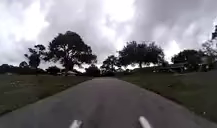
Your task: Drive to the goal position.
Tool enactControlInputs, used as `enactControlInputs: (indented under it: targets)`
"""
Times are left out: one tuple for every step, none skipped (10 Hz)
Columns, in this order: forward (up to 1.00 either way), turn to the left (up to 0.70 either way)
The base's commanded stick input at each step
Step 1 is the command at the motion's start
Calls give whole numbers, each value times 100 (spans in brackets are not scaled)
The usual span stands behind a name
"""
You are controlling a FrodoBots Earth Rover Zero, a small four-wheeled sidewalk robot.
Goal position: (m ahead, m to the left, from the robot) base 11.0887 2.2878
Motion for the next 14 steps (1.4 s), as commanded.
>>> enactControlInputs:
  targets:
    - [70, 0]
    - [70, 0]
    - [70, 0]
    - [70, 0]
    - [70, 0]
    - [70, 0]
    - [70, 0]
    - [70, 0]
    - [70, 0]
    - [70, 0]
    - [70, 0]
    - [70, 0]
    - [70, 0]
    - [70, 0]
